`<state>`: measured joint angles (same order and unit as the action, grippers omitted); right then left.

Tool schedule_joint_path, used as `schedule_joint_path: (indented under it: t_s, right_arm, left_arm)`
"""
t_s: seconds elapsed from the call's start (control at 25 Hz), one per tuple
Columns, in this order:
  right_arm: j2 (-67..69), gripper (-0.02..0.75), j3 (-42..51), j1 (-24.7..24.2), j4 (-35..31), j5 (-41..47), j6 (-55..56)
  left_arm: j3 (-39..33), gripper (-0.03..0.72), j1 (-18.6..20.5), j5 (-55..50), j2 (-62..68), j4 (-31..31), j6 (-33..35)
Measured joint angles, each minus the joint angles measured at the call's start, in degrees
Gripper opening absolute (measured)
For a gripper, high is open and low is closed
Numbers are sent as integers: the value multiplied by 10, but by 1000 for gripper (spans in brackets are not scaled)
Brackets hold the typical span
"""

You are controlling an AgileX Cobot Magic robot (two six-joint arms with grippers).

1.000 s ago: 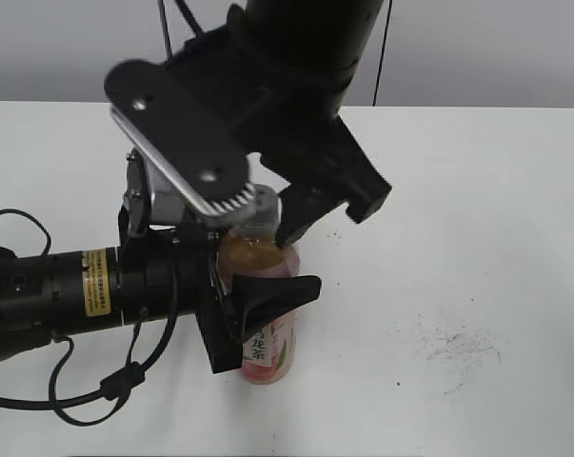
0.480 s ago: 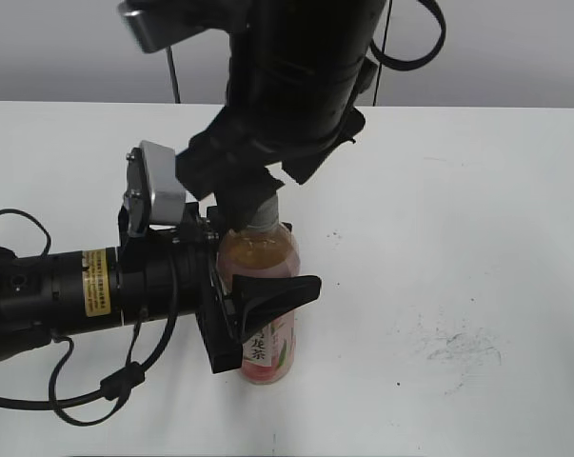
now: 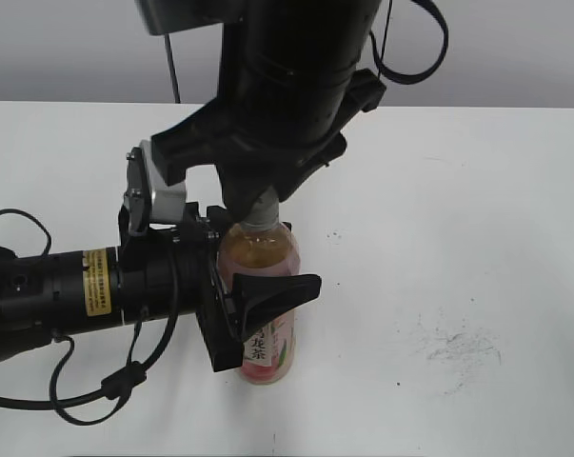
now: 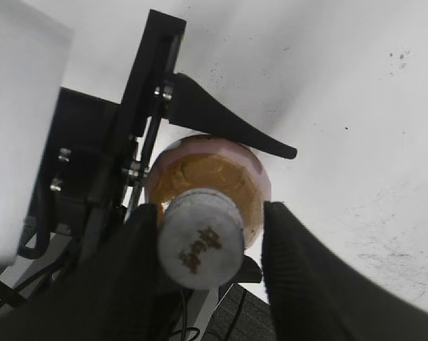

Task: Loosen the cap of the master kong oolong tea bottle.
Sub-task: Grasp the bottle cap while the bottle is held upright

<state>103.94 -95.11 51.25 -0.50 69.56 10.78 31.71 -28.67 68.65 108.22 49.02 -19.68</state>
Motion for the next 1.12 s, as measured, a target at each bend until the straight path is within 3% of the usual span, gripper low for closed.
schedule_joint_path:
  t_s: [0.08,0.28,0.92,1.04,1.12]
  right_arm:
    - [0,267,0,1,0,-1,-18]
    - [0,267,0,1,-4,-2,-191]
    - [0,267,-2,1,-22,1,-1333]
    - [0,267,-2,1,-30,1,-1489]
    - [0,267,-2,0,-32,1,-1528]
  left_arm:
    - [0,445,0,0,0,0,0]
    - [0,445,0,0,0,0,0]
    - [0,445,0,0,0,2,2]
    - [0,445,0,0,0,2,1]
    - [0,445,0,0,0,2,1]
